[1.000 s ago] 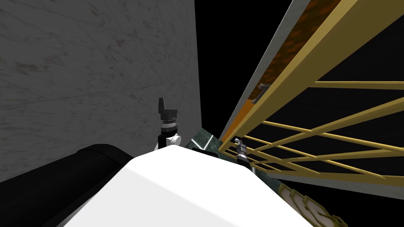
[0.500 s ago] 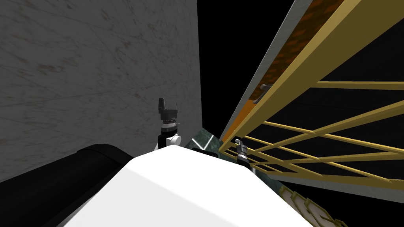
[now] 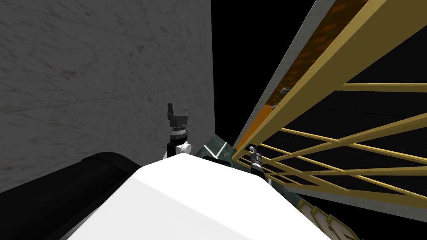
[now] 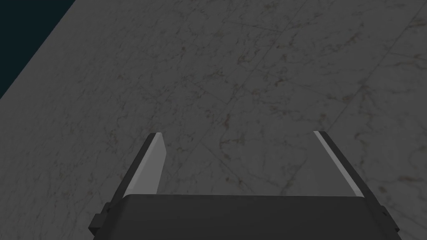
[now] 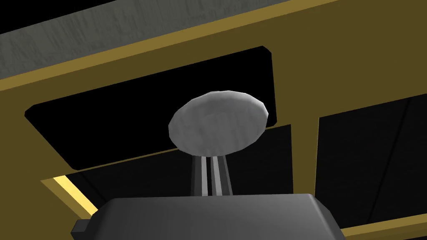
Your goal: Pull the door open
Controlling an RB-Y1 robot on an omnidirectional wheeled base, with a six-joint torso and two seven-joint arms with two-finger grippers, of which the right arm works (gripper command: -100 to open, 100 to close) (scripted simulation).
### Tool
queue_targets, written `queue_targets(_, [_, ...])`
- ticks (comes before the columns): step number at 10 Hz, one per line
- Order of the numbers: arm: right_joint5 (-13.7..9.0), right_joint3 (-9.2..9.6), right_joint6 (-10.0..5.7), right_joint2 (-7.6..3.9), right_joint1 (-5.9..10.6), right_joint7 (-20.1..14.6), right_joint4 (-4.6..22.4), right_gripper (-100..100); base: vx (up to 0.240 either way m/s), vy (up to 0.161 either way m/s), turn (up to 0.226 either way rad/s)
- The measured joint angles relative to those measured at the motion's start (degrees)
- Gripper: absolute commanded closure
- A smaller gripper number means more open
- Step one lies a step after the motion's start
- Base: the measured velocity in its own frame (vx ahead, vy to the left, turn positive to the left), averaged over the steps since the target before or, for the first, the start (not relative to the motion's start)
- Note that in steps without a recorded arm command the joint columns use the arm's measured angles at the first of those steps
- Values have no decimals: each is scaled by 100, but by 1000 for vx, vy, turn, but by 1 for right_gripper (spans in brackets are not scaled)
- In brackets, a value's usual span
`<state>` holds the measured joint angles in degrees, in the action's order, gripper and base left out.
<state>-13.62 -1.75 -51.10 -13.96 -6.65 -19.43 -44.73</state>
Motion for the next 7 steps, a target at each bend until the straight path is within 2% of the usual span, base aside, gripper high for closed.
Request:
queue_targets(2, [-168,-10,-14,-47,31,-241,17,-100,-83,2,90])
queue_targets(7, [-580,203,16,62,68,-995,-44,-100,-80,11,75])
